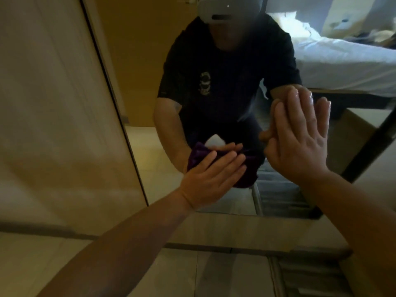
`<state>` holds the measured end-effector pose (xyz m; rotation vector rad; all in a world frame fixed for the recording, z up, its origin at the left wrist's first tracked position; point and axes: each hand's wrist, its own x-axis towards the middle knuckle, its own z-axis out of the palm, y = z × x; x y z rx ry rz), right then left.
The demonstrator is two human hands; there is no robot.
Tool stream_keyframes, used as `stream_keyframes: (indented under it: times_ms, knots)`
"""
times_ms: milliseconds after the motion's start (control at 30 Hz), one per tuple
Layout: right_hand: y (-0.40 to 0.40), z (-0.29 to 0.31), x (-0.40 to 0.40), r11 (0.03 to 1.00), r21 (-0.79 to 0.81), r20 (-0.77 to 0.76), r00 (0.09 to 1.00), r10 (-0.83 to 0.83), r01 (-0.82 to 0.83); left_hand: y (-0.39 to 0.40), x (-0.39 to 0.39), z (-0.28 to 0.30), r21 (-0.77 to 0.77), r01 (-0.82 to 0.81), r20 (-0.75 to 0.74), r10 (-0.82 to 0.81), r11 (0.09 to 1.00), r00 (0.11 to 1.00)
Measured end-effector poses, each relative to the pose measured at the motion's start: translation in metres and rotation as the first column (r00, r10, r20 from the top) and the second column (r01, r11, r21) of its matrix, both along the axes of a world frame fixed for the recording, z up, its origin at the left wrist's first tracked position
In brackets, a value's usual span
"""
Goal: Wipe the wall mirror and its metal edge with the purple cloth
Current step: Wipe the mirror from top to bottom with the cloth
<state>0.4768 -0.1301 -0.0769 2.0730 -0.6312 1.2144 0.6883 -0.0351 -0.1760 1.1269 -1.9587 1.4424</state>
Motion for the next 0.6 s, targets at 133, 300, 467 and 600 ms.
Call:
stream_keyframes:
  times_ms: [133, 300, 467, 600]
  knots:
    - [-0.005, -0.003, 0.003, 0.999, -0.035, 0.033, 0.999, 0.01, -0.009, 0.024, 0.01, -0.094, 0.303, -0.172, 0.272, 0.088, 0.938, 0.958]
    - [-0.005, -0.001, 0.004, 0.999, -0.046, 0.013, 1.0, -0.004, 0.005, 0.039, 0.012, -0.125, 0.485, -0.263, 0.316, 0.113, 0.834, 0.942]
    - [0.004, 0.005, -0.006, 0.998, 0.052, -0.076, 0.997, -0.025, 0.029, 0.046, 0.007, -0.062, 0.439, -0.178, 0.068, 0.165, 0.881, 0.984]
    - [0.02, 0.017, -0.019, 0.987, 0.16, -0.159, 0.987, 0.033, -0.008, 0.035, 0.001, 0.035, 0.163, -0.044, -0.181, 0.074, 0.986, 0.981]
